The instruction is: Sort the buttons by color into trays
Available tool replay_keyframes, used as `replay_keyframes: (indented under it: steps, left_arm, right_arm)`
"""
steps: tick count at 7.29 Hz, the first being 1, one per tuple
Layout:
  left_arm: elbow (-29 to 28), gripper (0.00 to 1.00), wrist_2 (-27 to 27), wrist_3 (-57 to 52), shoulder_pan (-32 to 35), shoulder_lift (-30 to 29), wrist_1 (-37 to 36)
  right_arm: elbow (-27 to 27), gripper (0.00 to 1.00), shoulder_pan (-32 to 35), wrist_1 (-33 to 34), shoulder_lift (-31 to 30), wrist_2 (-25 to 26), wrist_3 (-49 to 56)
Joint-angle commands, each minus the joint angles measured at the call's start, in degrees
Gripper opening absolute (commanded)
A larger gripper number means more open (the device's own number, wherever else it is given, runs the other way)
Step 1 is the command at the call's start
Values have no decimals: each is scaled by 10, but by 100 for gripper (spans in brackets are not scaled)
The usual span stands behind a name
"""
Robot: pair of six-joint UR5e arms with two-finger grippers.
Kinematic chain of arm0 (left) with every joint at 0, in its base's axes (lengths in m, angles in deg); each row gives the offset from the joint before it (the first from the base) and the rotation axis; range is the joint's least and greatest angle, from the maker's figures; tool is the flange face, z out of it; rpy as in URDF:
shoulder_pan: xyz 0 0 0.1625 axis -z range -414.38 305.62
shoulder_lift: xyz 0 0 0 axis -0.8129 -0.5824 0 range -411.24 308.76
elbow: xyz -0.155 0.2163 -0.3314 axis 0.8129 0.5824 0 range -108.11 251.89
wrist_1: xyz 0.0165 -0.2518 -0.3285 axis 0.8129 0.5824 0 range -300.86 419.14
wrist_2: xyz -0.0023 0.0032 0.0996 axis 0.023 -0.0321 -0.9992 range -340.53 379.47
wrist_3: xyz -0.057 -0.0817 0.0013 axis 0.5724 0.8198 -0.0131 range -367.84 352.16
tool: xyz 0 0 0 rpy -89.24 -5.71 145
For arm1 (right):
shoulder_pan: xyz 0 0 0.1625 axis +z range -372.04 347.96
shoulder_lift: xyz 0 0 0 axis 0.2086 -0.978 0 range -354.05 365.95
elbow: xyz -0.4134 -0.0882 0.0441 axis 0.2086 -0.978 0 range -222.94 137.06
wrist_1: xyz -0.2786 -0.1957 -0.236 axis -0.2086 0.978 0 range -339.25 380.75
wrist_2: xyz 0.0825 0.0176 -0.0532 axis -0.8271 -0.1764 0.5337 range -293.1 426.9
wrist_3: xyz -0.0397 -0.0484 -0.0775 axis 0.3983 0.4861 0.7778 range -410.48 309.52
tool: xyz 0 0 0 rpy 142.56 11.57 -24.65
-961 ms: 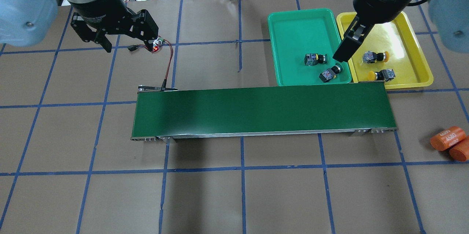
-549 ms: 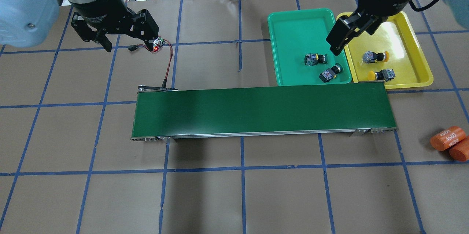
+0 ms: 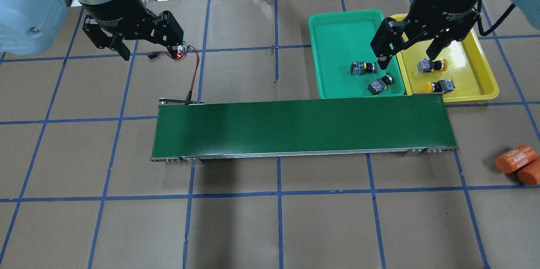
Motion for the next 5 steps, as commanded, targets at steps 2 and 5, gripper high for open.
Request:
replay_keyframes:
  steps: [2,5]
  left_arm:
    - [2,100,10,-1,-7,9,16]
    - [1,100,28,-2,-15,14,20]
  right_arm:
    - [3,100,0,1,2,2,-4]
    - [4,100,0,1,2,2,1]
